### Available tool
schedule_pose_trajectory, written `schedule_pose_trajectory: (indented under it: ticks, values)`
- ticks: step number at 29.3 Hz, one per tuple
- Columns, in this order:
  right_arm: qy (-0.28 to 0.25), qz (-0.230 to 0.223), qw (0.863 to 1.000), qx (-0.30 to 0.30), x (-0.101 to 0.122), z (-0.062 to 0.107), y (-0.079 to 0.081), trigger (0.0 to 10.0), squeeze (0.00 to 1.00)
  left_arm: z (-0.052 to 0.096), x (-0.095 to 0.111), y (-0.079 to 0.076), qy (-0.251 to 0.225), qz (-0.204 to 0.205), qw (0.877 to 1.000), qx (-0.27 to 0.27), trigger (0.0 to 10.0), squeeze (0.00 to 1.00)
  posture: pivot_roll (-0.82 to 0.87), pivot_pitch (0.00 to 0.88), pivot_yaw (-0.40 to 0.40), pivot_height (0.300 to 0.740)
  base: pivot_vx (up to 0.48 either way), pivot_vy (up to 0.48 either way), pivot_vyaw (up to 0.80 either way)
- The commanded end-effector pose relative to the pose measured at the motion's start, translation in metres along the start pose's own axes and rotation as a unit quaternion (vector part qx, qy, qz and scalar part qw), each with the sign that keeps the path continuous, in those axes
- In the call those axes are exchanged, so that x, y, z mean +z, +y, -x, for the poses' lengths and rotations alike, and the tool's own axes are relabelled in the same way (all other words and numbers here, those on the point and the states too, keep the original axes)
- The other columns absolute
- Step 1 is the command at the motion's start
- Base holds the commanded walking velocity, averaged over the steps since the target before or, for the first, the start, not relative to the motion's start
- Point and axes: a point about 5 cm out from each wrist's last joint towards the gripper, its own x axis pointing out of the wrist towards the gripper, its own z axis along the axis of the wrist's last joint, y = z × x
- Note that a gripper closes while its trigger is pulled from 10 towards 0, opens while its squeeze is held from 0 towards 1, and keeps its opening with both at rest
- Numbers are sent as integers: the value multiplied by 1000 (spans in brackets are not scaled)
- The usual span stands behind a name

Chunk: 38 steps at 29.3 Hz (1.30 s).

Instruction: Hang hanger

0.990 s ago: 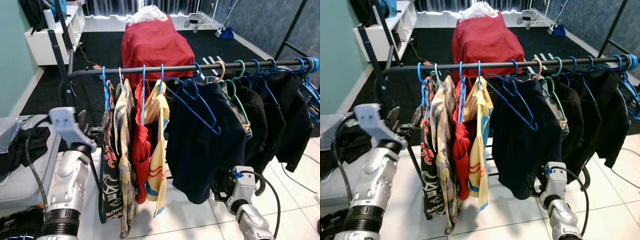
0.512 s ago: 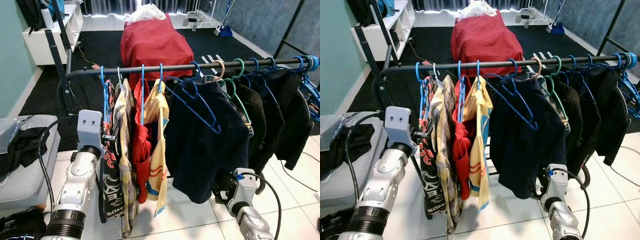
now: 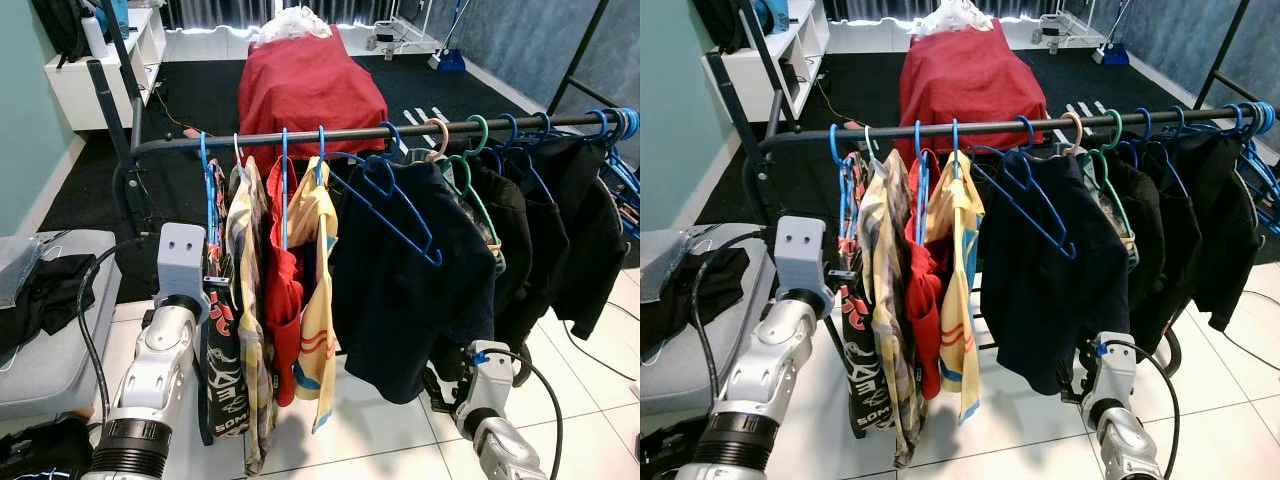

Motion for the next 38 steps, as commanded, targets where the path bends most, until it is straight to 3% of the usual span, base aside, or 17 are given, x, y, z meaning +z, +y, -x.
schedule_pose_trajectory:
  ticks: [1,16,29,30,31,33,38]
  values:
    - [8,-9,1000,-11,-5,3,-5,10000,0,-1,-8,0,28,-9,1000,9,0,0,-60,104,-3,740,0,0,0]
    - [8,-11,1000,-11,-6,3,-3,10000,0,-4,-6,9,42,-29,998,29,0,0,-66,99,3,740,0,0,0]
    - [4,-13,1000,-12,-5,2,-3,10000,0,-5,31,14,-56,16,998,21,0,0,-62,100,-1,740,0,0,0]
    - [3,-12,1000,-11,-5,2,-4,10000,0,-3,42,20,-85,31,996,23,4588,0,-58,101,-7,740,0,0,0]
    - [3,-12,1000,-11,-4,2,-4,10000,0,1,51,26,-109,42,993,27,10000,0,-55,102,-10,740,0,0,0]
    - [3,-12,1000,-11,-4,2,-4,10000,0,1,51,26,-109,42,993,27,10000,0,-55,102,-10,740,0,0,0]
    - [-1,-11,1000,-9,-3,2,-4,10000,0,15,62,46,-141,56,987,46,10000,0,-47,108,-9,740,0,0,0]
